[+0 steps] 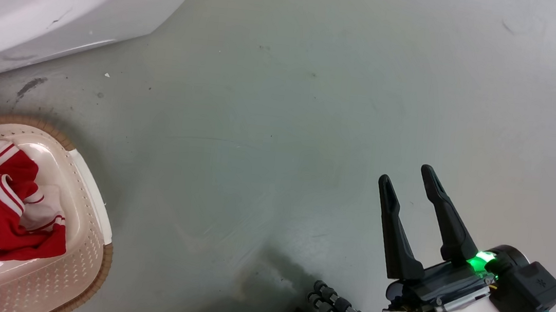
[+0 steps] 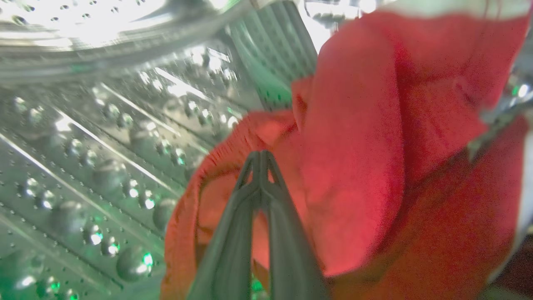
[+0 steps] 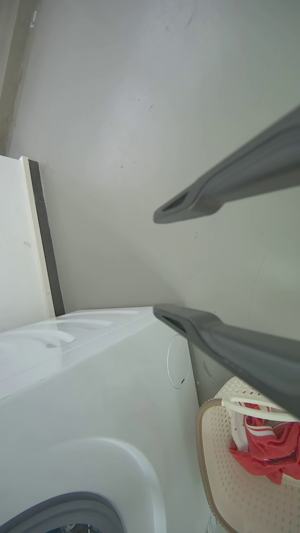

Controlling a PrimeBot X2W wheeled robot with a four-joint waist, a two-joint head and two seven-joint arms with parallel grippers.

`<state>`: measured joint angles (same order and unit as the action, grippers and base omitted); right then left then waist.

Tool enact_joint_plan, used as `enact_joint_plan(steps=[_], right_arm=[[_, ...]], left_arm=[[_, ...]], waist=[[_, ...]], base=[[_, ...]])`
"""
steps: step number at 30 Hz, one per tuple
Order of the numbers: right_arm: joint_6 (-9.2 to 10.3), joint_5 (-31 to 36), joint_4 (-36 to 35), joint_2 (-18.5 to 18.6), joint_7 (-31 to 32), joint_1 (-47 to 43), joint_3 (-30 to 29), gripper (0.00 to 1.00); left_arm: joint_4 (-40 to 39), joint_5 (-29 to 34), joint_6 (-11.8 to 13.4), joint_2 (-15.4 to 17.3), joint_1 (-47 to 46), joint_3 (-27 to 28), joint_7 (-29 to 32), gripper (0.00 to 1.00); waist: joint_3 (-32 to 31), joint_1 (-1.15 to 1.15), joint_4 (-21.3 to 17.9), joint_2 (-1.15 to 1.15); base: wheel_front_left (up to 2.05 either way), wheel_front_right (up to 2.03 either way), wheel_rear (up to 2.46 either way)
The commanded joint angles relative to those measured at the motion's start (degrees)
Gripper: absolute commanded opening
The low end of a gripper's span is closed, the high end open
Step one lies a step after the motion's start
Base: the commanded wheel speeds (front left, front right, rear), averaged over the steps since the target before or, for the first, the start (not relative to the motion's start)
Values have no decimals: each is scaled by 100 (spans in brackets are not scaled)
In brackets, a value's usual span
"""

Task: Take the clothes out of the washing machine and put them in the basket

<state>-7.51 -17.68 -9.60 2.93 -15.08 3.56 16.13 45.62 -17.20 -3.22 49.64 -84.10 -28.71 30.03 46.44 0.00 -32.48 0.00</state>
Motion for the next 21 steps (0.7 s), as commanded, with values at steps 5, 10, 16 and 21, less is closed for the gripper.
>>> enact_joint_plan(steps=[5, 10, 16, 21], right_arm=[[4, -37, 43, -10, -10, 171, 55, 100], [4, -51, 139, -10, -10, 384, 96, 100], [4, -34, 246, -10, -10, 552, 122, 100], [4, -5, 290, -10, -10, 604, 42, 100]], left_arm=[[206, -42, 129, -27, -86, 127, -735, 0], [563, -255, 132, -95, -29, 339, -1747, 0], [849, -443, 58, -173, 179, 443, -2438, 0], [976, -645, 99, -370, 372, 550, -2756, 0]], waist=[[-57, 0, -26, 0], [-232, 0, -66, 0], [-465, 0, -78, 0], [-587, 0, 5, 0]], base=[[0, 0, 0], [0, 0, 0], [0, 0, 0], [0, 0, 0]])
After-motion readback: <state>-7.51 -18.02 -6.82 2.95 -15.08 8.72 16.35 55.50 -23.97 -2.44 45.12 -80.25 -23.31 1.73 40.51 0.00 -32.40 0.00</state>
